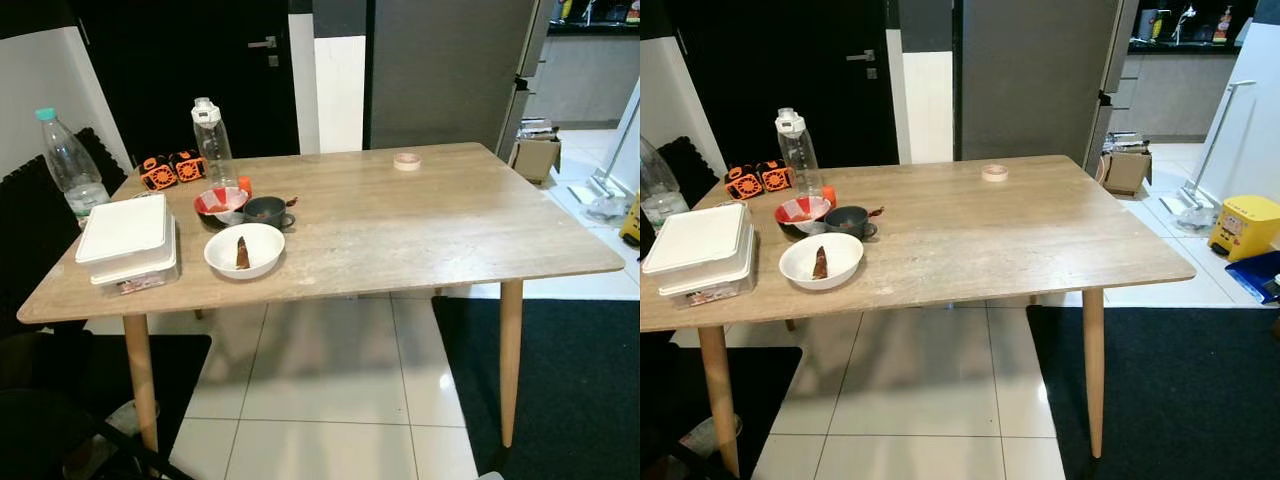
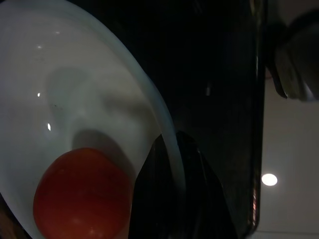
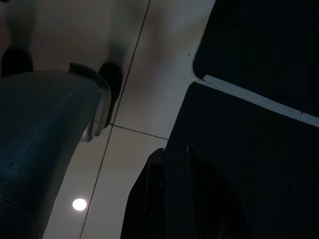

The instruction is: Restocking fridge

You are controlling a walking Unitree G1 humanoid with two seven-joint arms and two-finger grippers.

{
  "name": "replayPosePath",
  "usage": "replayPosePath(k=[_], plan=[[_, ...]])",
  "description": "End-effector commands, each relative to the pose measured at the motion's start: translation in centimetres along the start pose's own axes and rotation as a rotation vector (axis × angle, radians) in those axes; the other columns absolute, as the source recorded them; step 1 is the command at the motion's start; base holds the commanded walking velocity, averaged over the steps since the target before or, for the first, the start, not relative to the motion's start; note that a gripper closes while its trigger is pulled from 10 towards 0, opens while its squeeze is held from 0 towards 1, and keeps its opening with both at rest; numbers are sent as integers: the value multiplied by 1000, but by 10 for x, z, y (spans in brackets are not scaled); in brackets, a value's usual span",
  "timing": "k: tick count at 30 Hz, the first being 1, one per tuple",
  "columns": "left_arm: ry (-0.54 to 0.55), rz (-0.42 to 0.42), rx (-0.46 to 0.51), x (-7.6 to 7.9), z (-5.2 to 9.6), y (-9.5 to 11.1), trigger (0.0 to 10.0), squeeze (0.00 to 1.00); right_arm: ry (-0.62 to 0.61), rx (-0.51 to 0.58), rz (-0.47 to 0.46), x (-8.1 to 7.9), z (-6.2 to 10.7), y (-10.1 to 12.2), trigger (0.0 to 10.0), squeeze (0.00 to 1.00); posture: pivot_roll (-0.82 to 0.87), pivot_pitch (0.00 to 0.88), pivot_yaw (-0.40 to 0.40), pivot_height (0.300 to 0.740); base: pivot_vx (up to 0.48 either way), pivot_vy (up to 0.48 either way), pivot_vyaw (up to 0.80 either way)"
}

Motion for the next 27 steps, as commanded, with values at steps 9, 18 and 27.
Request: replayPosePath(k=[9,18,27], plan=[[-28,-38,10,7,0,3,10000,0,3,6,-19,0,0,2,10000,0,-69,0,43,740,0,0,0],[-44,-39,18,12,-1,7,10000,0,7,16,-13,1,0,3,10000,0,-64,0,42,740,0,0,0],[-70,-41,-5,18,0,-4,10000,0,10,8,-13,1,0,3,10000,0,-67,0,44,740,0,0,0]])
Point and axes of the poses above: a point about 5 cm out from each wrist's last joint towards the gripper, its own z axis pointing back from the gripper into the wrist, its own y axis along the axis of the wrist's last joint, x = y × z, the point moved 2 cm from there along -z, pointing out of the wrist towards the gripper, and after that the axes turned 7 degrees about -z, right-handed, at the moved point
